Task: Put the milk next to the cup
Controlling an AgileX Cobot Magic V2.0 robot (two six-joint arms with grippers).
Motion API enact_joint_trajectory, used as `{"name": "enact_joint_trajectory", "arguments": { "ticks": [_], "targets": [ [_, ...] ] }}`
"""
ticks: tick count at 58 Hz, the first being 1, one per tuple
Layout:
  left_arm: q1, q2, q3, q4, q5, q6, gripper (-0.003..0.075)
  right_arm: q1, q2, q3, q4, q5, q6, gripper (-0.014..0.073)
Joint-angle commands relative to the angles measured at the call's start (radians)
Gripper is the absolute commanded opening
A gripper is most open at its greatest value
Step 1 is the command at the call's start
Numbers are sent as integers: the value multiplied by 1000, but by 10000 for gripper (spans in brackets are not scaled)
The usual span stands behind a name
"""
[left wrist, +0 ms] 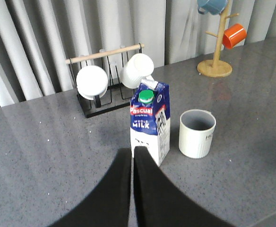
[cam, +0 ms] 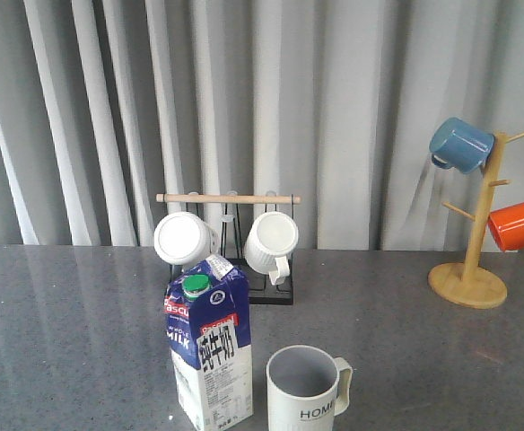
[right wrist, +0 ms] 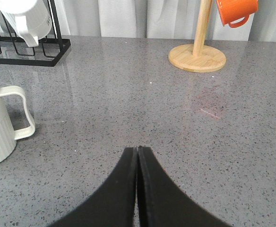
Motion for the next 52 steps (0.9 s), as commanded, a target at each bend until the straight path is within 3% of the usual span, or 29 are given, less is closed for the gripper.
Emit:
{"name": "enact_joint_trajectory", "arguments": {
  "ticks": [1, 31, 37, 52],
  "targets": [
    [-3, -61, 57, -8, -56, -9, -7, 0, -4, -36, -26, -3, -4, -4],
    [-3, -160, 201, 43, -104, 16, -7, 0, -4, -36, -26, -7, -4, -4],
    [0, -196, 333, 44, -287, 16, -7, 0, -4, -36, -26, -7, -4, -4],
    [5, -404, 932, 36, -1005, 8, -7, 0, -4, -36, -26, -6, -4, -4]
  ]
}}
